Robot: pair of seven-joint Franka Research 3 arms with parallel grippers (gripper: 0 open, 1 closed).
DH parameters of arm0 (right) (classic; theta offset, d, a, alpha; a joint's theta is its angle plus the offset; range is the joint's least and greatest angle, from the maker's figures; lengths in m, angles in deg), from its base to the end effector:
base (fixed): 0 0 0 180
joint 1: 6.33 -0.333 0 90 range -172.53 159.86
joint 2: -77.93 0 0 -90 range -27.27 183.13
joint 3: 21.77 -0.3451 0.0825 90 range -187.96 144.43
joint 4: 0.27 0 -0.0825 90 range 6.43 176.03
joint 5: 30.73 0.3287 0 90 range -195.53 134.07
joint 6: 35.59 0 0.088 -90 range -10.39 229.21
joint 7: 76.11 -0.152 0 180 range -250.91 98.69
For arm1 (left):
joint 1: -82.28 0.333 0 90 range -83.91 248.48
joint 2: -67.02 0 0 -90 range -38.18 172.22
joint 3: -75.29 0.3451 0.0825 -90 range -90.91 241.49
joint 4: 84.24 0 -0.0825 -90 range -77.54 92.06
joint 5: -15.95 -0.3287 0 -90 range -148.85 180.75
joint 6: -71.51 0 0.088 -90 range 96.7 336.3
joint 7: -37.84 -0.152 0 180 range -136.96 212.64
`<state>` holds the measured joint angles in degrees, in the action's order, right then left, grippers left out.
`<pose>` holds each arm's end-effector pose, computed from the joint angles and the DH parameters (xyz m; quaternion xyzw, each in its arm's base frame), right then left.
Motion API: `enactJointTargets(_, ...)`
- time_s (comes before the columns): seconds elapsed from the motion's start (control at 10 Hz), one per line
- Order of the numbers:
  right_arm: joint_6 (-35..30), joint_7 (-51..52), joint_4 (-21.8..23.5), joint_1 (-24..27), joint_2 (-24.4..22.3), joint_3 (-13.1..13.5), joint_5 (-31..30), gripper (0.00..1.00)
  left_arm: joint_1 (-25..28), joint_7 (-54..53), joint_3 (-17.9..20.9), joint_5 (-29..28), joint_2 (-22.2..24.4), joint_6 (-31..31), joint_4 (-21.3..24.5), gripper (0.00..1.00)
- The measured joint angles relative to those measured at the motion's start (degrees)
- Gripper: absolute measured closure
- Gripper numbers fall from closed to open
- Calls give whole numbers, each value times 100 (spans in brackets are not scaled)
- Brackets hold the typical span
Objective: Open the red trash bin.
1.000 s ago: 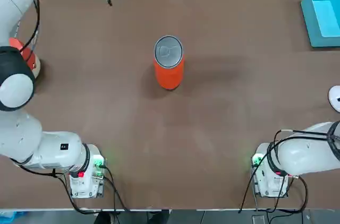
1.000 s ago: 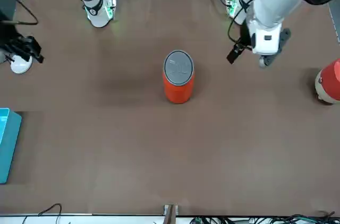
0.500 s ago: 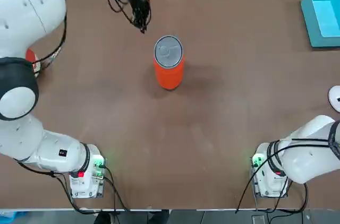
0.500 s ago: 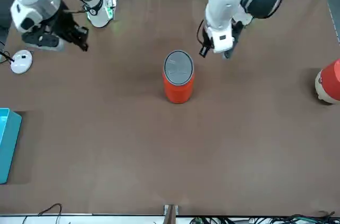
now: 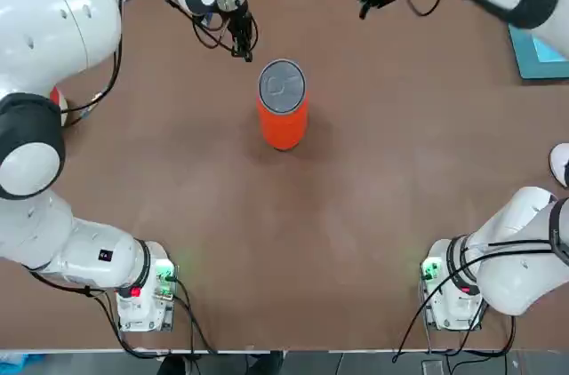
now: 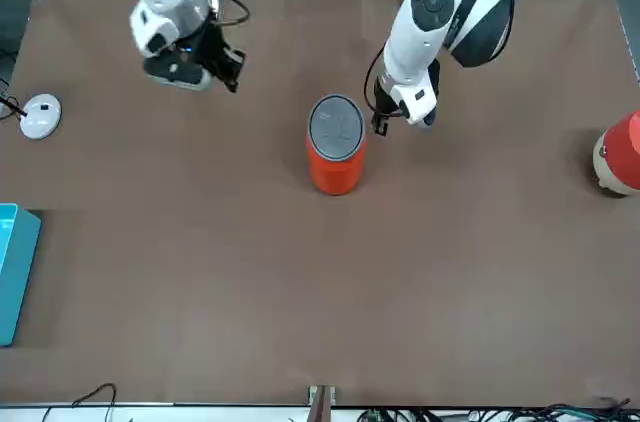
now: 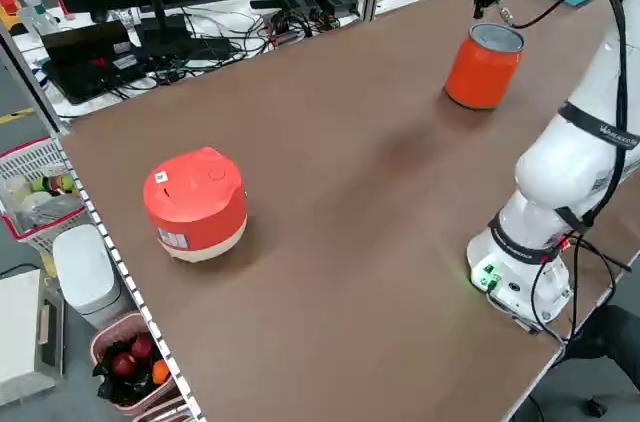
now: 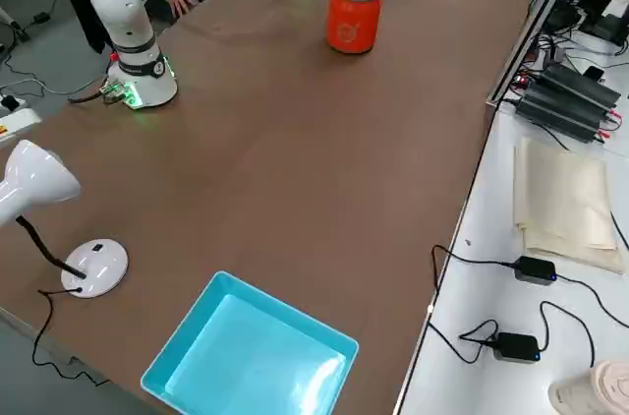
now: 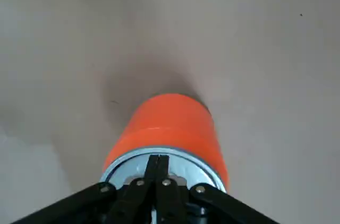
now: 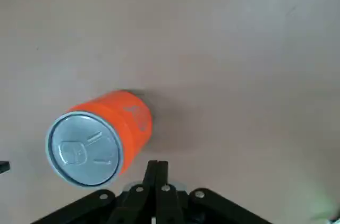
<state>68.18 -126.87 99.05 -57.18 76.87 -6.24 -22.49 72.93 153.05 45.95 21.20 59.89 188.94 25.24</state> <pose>0.4110 0.3121 0.5722 -0.9852 0.1475 0.0150 0.0858 0.4249 -0.3399 0.4503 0.7689 0.6352 -0.0662 0.0303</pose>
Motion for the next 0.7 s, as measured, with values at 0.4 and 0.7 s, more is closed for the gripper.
enactJointTargets(0.4,883,-886,66,-650,673,0,0,99,-15,215,-3,24,-67,598,416,99)
enactJointTargets(0.7,1418,-1097,72,-818,1050,3,1,99,-130,463,-20,27,-224,931,505,99)
